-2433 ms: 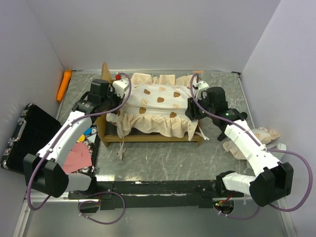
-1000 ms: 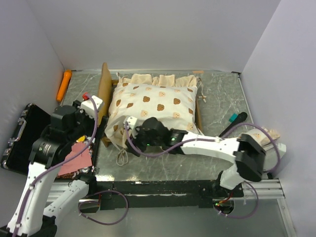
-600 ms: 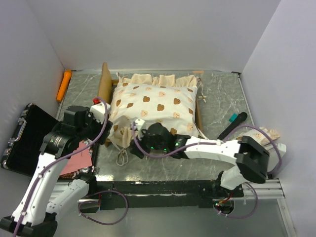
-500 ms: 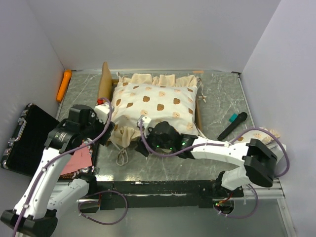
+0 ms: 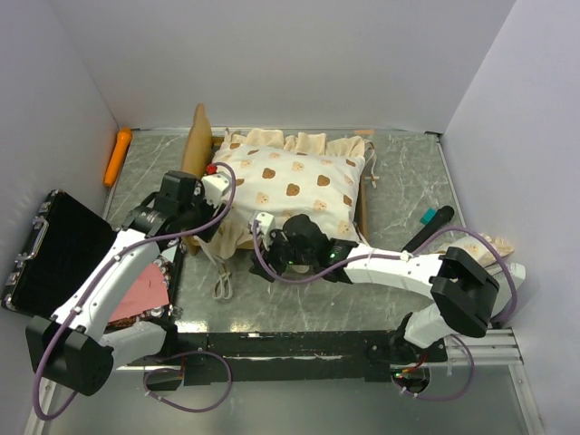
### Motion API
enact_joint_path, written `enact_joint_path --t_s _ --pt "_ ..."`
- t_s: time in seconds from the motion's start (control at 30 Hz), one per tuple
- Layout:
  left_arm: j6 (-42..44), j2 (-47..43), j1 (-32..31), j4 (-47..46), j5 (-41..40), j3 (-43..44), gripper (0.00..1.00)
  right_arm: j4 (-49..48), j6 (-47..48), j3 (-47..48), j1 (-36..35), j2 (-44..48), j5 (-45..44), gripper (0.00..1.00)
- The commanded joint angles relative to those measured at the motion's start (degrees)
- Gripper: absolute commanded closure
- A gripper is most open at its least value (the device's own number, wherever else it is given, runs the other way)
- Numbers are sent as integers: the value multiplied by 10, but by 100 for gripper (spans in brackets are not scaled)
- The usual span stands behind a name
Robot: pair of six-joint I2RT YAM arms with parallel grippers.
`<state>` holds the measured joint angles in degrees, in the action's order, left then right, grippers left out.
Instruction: Set up the pet bed
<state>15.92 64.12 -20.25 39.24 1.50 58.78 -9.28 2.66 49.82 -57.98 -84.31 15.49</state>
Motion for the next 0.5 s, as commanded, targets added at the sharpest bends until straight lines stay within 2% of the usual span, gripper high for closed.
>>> enact_joint_path --t_s 0.0,0.1,0.17,0.37,0.43,0.47 --pt "7 -35 -8 2 73 45 27 -1 15 42 32 15 -12 36" --pt "17 -47 -10 -20 53 33 24 16 -9 52 90 7 -5 41" --pt "24 -23 -10 -43 14 24 24 9 -4 48 119 1 -5 41" --pt "33 78 -10 -55 -38 39 32 48 42 98 136 -37 -32 41" --pt "40 89 -9 -62 -35 46 42 54 46 113 140 -43 -37 41" --pt "42 94 -9 -59 -33 56 56 57 46 121 145 -45 -38 42"
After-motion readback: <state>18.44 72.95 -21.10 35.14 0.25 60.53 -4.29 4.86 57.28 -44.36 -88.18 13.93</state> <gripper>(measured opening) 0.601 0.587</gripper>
